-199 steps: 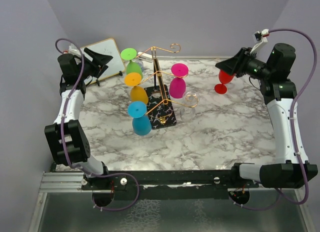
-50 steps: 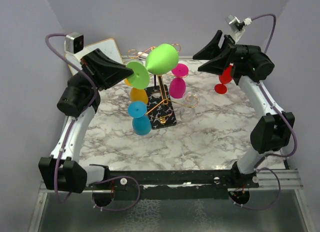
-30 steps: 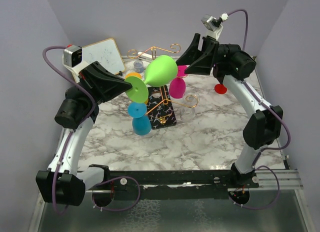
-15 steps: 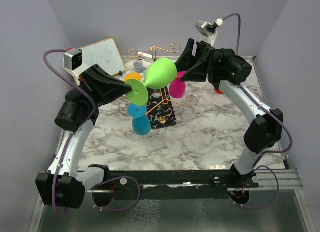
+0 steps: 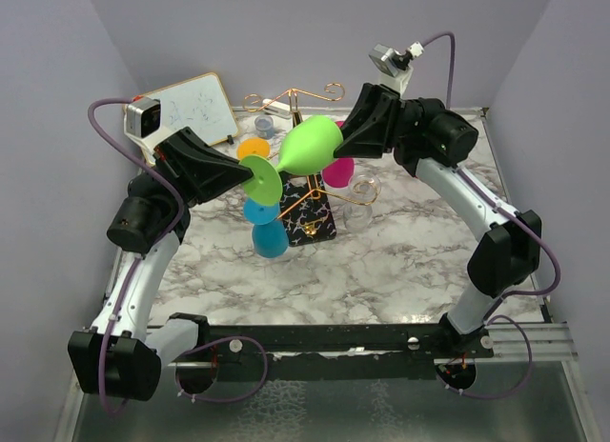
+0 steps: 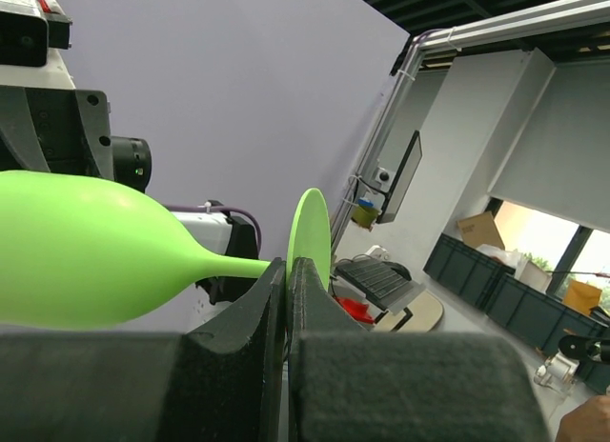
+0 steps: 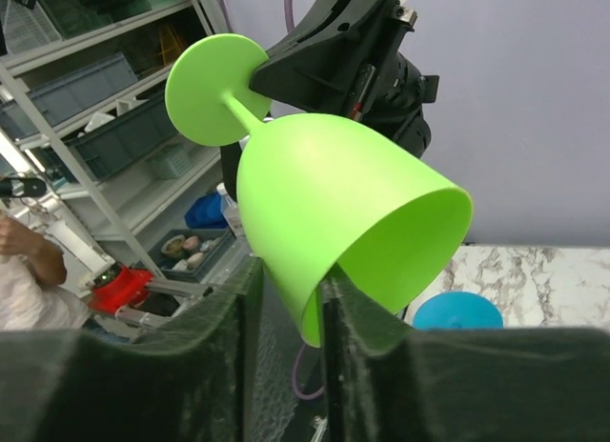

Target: Take the wine glass off the wine glass rack

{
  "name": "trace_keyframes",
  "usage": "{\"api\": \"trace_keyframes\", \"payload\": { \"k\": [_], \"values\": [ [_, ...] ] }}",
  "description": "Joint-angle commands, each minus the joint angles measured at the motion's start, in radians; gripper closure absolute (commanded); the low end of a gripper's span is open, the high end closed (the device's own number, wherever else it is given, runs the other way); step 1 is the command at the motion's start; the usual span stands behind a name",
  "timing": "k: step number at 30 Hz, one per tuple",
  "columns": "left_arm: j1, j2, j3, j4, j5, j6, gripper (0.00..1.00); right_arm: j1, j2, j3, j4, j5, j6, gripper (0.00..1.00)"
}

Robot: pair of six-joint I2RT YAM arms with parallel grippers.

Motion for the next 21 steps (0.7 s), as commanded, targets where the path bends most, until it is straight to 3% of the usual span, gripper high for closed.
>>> {"api": "trace_keyframes", "payload": {
  "k": [1,3,6,9,13,16,21],
  "values": [
    [-0.001,-0.005,-0.014,0.240,-0.005,0.024,1.00,0.024,-0.036,-0.003,0.337,0.019,-0.017,0.78],
    [-0.001,-0.005,-0.017,0.241,-0.005,0.026,1.00,0.024,-0.036,-0.005,0.336,0.019,-0.018,0.96],
    [-0.001,-0.005,-0.023,0.240,-0.011,0.029,1.00,0.024,-0.038,-0.009,0.337,0.022,-0.018,0.99],
    [-0.001,-0.004,-0.038,0.240,-0.030,0.024,0.64,0.024,-0.045,-0.013,0.329,0.015,-0.029,0.99],
    [-0.001,-0.010,-0.070,0.227,-0.039,0.033,0.30,0.024,-0.071,-0.010,0.264,-0.023,-0.084,0.99],
    [-0.001,-0.019,-0.103,0.186,-0.038,0.062,0.15,0.023,-0.111,-0.011,0.154,-0.055,-0.176,0.99],
    [-0.001,-0.047,-0.154,0.083,-0.054,0.137,0.07,0.024,-0.222,-0.011,-0.212,-0.096,-0.510,0.99]
  ]
}}
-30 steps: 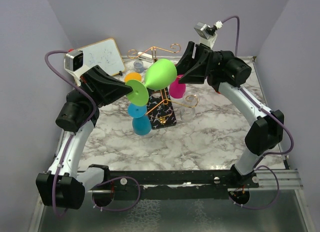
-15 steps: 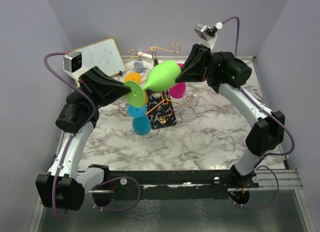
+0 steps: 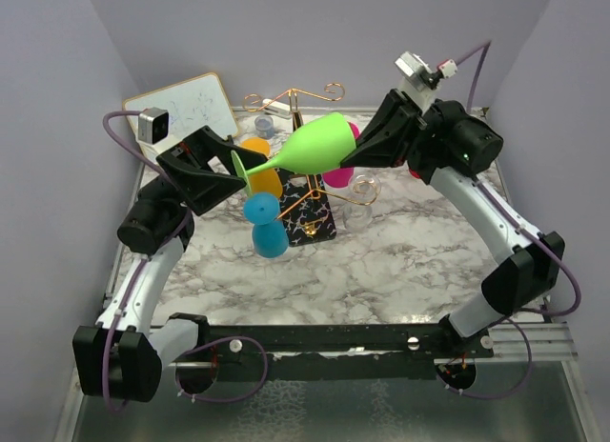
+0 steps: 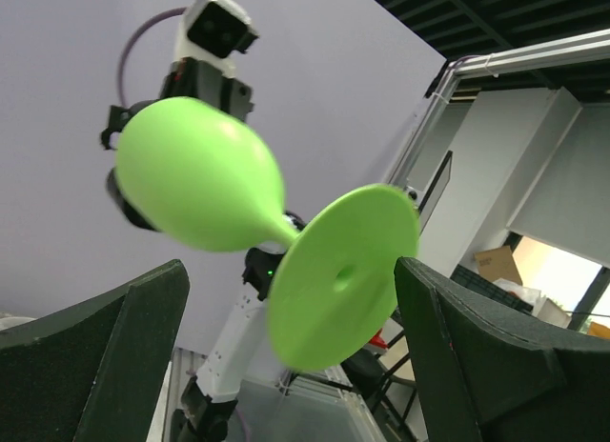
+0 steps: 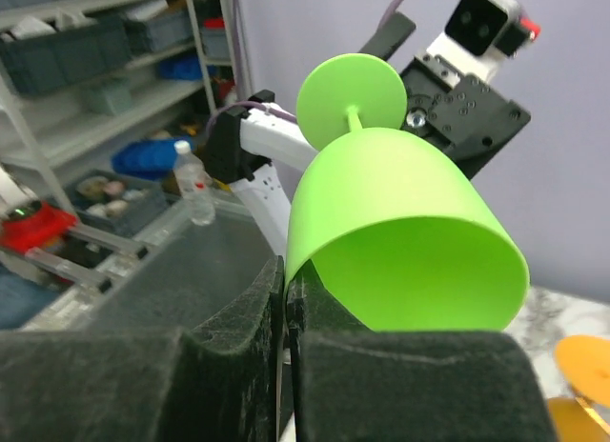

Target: Take the wine glass off the wine glass rack

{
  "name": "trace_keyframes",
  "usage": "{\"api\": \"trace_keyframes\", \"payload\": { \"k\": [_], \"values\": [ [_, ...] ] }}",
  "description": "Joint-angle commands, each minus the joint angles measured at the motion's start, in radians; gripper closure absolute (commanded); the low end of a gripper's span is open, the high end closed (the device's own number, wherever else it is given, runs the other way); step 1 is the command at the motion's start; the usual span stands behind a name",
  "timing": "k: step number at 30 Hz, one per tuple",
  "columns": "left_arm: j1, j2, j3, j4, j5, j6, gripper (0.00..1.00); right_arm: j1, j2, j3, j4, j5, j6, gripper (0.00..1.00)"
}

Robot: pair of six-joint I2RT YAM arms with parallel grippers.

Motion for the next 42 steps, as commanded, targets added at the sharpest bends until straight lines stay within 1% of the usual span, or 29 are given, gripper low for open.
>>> {"api": "trace_keyframes", "payload": {
  "k": [1,3,4,7,9,11,13,14,15,16,17,18,19,20,21,22,23,24,26,28,29,31,37,39,42],
  "values": [
    [-0.005,-0.047,-0.033,0.047,-0.024,0.098,0.06,0.003,-0.145,0.008,-0.283,-0.045,-0.398,0.99],
    [-0.004,-0.070,-0.047,-0.027,-0.042,0.152,0.04,0.003,-0.204,0.018,-0.510,-0.034,-0.592,0.99],
    [-0.005,-0.083,-0.054,-0.073,-0.051,0.180,0.03,0.003,-0.228,0.030,-0.679,-0.018,-0.696,0.99],
    [-0.005,-0.121,-0.063,-0.153,-0.075,0.256,0.01,0.003,-0.288,0.104,-1.030,0.087,-0.978,0.99],
    [-0.005,-0.140,-0.063,-0.188,-0.074,0.293,0.01,0.003,-0.304,0.172,-1.262,0.223,-1.145,0.99],
    [-0.005,-0.148,-0.056,-0.234,-0.054,0.327,0.03,0.002,-0.296,0.249,-1.436,0.404,-1.273,0.99],
    [-0.005,-0.165,-0.042,-0.346,-0.033,0.399,0.08,0.003,-0.265,0.331,-1.574,0.615,-1.357,0.99],
    [-0.005,-0.176,-0.028,-0.442,-0.023,0.456,0.12,0.002,-0.243,0.375,-1.631,0.728,-1.395,0.99],
    [-0.005,-0.189,-0.002,-0.576,-0.019,0.542,0.17,0.002,-0.214,0.419,-1.682,0.827,-1.432,0.99],
    [-0.004,-0.202,0.030,-0.743,-0.027,0.638,0.23,0.003,-0.179,0.474,-1.739,0.940,-1.464,0.99],
    [-0.005,-0.215,0.077,-0.943,-0.054,0.767,0.29,0.003,-0.139,0.526,-1.789,1.064,-1.497,0.99],
    [-0.005,-0.223,0.128,-1.140,-0.110,0.902,0.39,0.003,-0.093,0.579,-1.836,1.177,-1.529,0.99],
    [-0.005,-0.226,0.187,-1.347,-0.178,1.025,0.48,0.003,-0.048,0.636,-1.883,1.339,-1.554,0.99],
    [-0.005,-0.223,0.237,-1.506,-0.264,1.130,0.57,0.003,0.005,0.687,-1.922,1.462,-1.581,0.99],
    [-0.005,-0.220,0.281,-1.631,-0.351,1.206,0.66,0.002,0.056,0.738,-1.960,1.577,-1.605,0.99],
    [-0.005,-0.214,0.321,-1.745,-0.446,1.275,0.72,0.000,0.101,0.784,-1.992,1.685,-1.627,0.99],
    [-0.005,-0.206,0.351,-1.831,-0.542,1.328,0.76,-0.005,0.141,0.814,-2.013,1.773,-1.648,0.99],
    [-0.005,-0.200,0.378,-1.903,-0.622,1.369,0.77,-0.016,0.173,0.831,-2.023,1.854,-1.664,0.99],
    [-0.005,-0.190,0.406,-1.993,-0.758,1.428,0.77,-0.060,0.227,0.862,-2.052,1.959,-1.670,0.99],
    [-0.005,-0.182,0.417,-2.040,-0.840,1.474,0.73,-0.124,0.267,0.880,-2.089,1.983,-1.649,0.99],
    [-0.004,-0.175,0.421,-2.062,-0.869,1.491,0.72,-0.165,0.282,0.888,-2.116,1.961,-1.625,0.99],
    [-0.005,-0.158,0.426,-2.095,-0.906,1.514,0.69,-0.267,0.311,0.911,-2.194,1.860,-1.546,0.99],
    [-0.005,-0.109,0.396,-2.114,-0.903,1.533,0.67,-0.538,0.341,0.830,-2.312,1.587,-1.372,0.99],
    [-0.005,-0.094,0.382,-2.113,-0.892,1.532,0.67,-0.619,0.361,0.800,-2.377,1.506,-1.312,0.99],
    [-0.004,-0.080,0.364,-2.102,-0.868,1.529,0.67,-0.690,0.368,0.702,-2.402,1.400,-1.287,0.99]
  ]
}}
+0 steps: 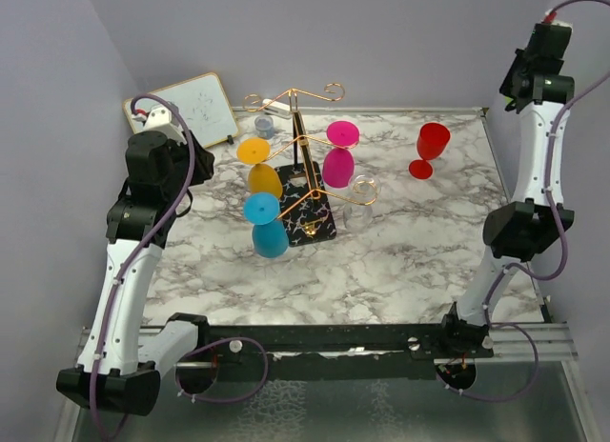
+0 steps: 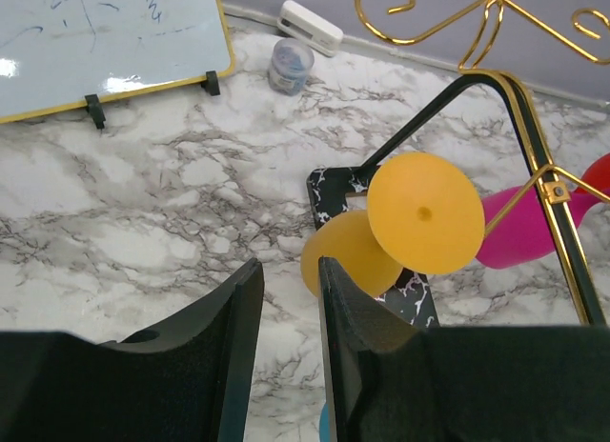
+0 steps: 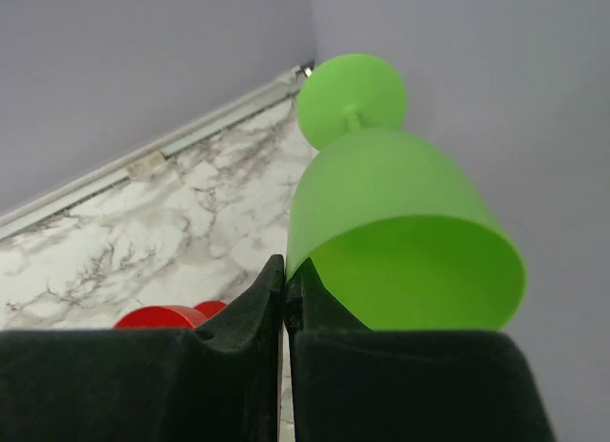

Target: Take the wine glass off the wine glass rack

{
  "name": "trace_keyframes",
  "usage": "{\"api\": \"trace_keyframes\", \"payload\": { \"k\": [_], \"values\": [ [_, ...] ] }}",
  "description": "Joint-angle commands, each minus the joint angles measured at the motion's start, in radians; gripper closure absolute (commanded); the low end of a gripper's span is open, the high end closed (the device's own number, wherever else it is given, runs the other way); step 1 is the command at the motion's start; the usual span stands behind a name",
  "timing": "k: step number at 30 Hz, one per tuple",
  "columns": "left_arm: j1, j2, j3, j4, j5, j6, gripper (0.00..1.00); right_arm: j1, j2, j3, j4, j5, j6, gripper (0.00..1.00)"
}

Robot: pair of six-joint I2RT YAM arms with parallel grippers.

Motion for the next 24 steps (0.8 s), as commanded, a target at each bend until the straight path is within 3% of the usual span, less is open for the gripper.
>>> {"api": "trace_keyframes", "payload": {
  "k": [1,13,24],
  "values": [
    [-0.001,0.009,-0.021,-0.003,-0.006,0.025,0.67,-0.069,-0.019,-0.143,-0.099,-0.224,0.104,0.99],
    [0.000,0.002,-0.087,0.028,0.008,0.039,0.67,-0.073,-0.057,-0.399,-0.066,-0.295,0.082,0.99],
    [0.000,0.023,-0.111,0.042,0.047,0.041,0.67,-0.061,0.009,-0.351,-0.112,-0.337,0.061,0.99]
  ]
}}
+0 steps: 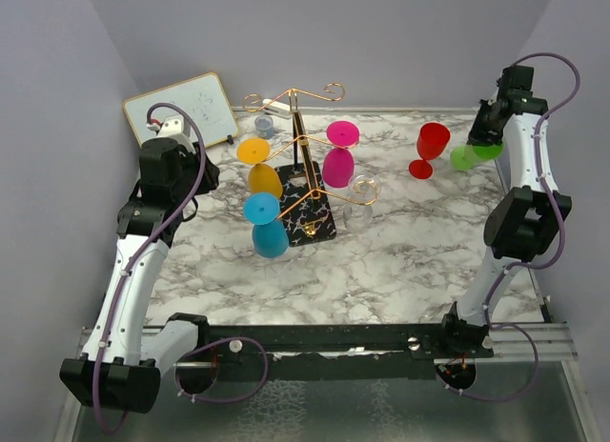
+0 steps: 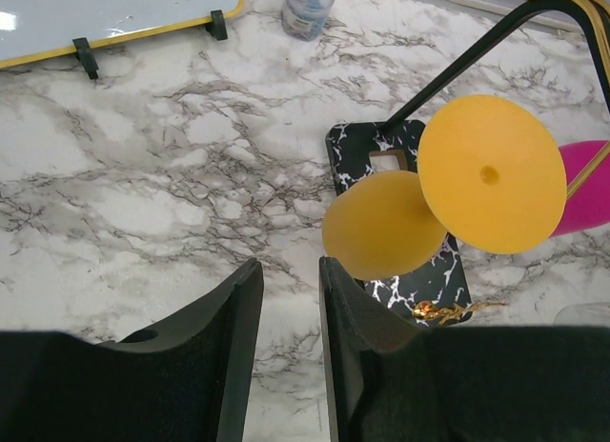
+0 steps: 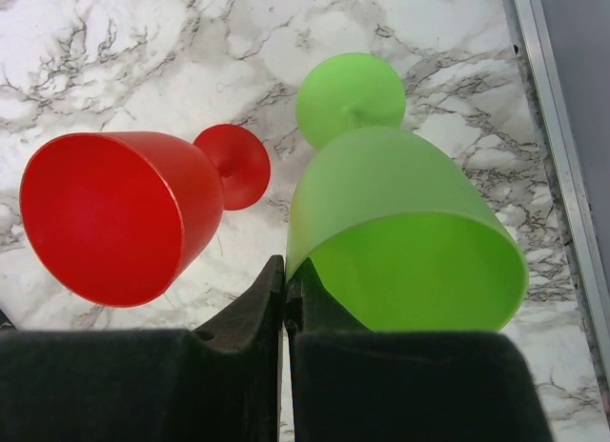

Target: Take the wine glass off the wine glass rack

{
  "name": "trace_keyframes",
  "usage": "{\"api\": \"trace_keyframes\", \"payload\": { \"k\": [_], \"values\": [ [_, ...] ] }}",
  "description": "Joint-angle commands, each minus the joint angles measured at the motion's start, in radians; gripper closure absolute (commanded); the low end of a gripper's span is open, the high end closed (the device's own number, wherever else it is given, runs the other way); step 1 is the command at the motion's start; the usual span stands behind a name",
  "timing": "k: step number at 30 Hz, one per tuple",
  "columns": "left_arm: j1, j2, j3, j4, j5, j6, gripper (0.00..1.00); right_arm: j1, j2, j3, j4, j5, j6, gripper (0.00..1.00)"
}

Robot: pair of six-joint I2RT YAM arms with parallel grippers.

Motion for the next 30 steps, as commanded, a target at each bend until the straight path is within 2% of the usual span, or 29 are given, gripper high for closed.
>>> {"api": "trace_keyframes", "payload": {
  "k": [1,15,22,25,30],
  "values": [
    [0.000,0.004,0.000,0.030,0.036,0.009,0.67,0.011,0.030,0.047,-0.021,-0.041,-0.021,0.99],
    [-0.001,0.019,0.012,0.017,0.048,0.009,0.66,0.047,0.082,0.069,-0.049,-0.047,-0.042,0.99],
    [-0.001,0.024,0.020,0.012,0.046,0.007,0.54,0.054,0.095,0.110,-0.048,-0.042,-0.039,0.88],
    [0.000,0.025,0.022,0.012,0.047,0.006,0.53,0.054,0.092,0.127,-0.044,-0.043,-0.037,0.83],
    [-0.001,0.030,0.026,0.012,0.052,0.001,0.53,0.054,0.081,0.153,-0.041,-0.040,-0.034,0.82]
  ]
}}
